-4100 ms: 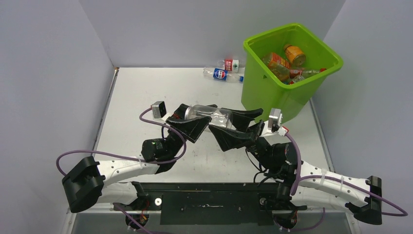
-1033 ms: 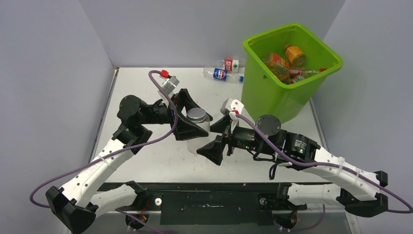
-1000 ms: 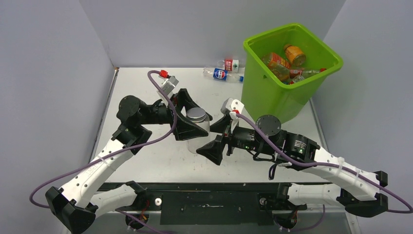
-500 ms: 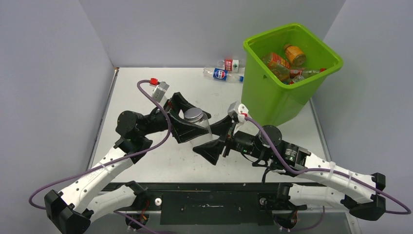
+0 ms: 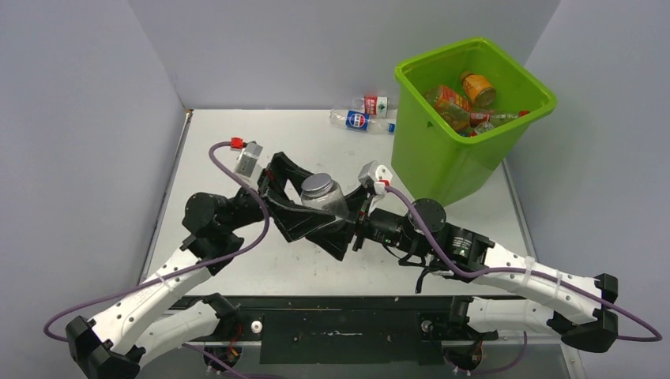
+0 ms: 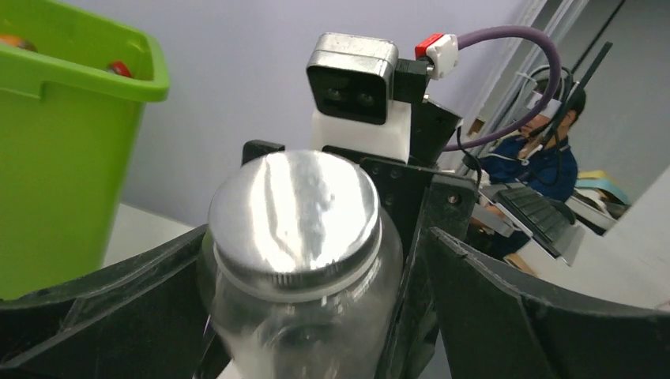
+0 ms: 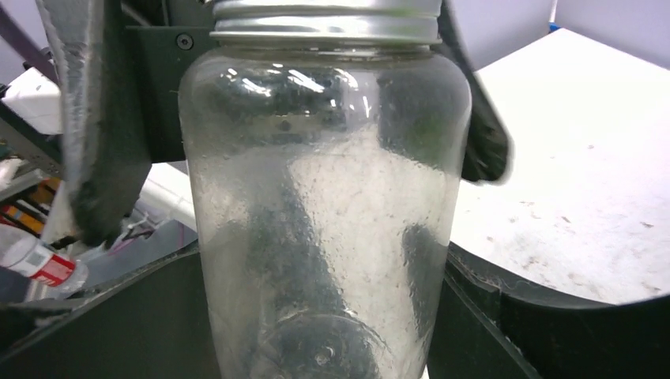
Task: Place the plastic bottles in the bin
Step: Pick up the plastic bottle from the corner of the board, then place the plastic bottle in the trash bin.
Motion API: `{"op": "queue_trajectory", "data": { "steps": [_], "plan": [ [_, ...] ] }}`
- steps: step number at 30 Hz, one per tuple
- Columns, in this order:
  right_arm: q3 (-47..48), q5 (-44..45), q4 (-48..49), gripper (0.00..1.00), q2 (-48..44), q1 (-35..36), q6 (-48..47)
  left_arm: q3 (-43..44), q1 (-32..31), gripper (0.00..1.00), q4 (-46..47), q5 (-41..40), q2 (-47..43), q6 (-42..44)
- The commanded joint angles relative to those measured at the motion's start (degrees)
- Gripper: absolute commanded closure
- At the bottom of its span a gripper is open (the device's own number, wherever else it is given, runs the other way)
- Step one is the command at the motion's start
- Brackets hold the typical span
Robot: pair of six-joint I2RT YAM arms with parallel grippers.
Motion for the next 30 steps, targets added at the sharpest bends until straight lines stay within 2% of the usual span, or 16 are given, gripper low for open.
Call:
{"op": "queue_trajectory", "data": {
  "steps": [1, 4, 7, 10, 12, 16, 18, 21, 26, 27, 28, 29, 30],
  "plan": [
    [11.1, 10.8, -8.7, 0.48, -3.1, -0.6, -5.7, -1.9, 0.3, 0.04, 2.5, -11.7, -8.9, 8.3],
    [22.3, 25.5, -18.0, 0.49, -1.7, -0.6, -10.5, -3.0, 0.5, 0.04, -3.9, -22.8, -14.9, 16.3],
    [33.2, 46.6, -23.1, 0.50, 2.6, -0.8, -16.9, -3.5, 0.6, 0.04, -11.7, -33.7, -19.0, 24.4],
    [37.5, 64.8, -16.2, 0.49, 6.2, -1.2, -28.9, -4.9, 0.6, 0.04, -17.7, -44.5, -21.2, 31.1],
    [38.9, 68.9, -8.3, 0.49, 8.4, -3.7, -36.5, -6.0, 0.7, 0.04, -21.1, -51.2, -21.6, 34.6],
    [48.9, 67.0, -6.6, 0.49, 14.8, -14.6, -36.7, -8.1, 1.0, 0.04, -25.4, -63.9, -20.9, 38.4],
    [54.1, 66.4, -7.9, 0.49, 19.5, -19.3, -37.2, -9.3, 1.2, 0.04, -26.3, -67.6, -20.5, 38.9],
    [62.6, 59.8, -17.4, 0.49, 26.6, -30.5, -28.6, -10.5, 3.2, 0.04, -27.7, -67.6, -20.1, 36.7],
    [63.0, 54.4, -20.6, 0.49, 33.0, -44.1, -18.3, -12.2, 5.9, 0.04, -28.8, -64.1, -19.8, 32.6],
    [63.5, 52.3, -22.9, 0.46, 34.1, -47.1, -13.6, -12.2, 6.0, 0.04, -28.9, -64.1, -19.7, 32.8],
    [63.8, 49.9, -24.4, 0.37, 35.0, -50.0, -10.3, -12.3, 6.0, 0.04, -29.2, -64.5, -19.6, 33.2],
    [64.3, 47.1, -25.5, 0.14, 35.8, -52.3, -8.0, -12.1, 6.0, 0.04, -29.5, -65.1, -19.5, 33.2],
    [64.8, 45.5, -25.9, 0.04, 36.6, -53.3, -6.8, -12.1, 6.0, 0.04, -29.9, -65.9, -19.5, 33.4]
  ]
}}
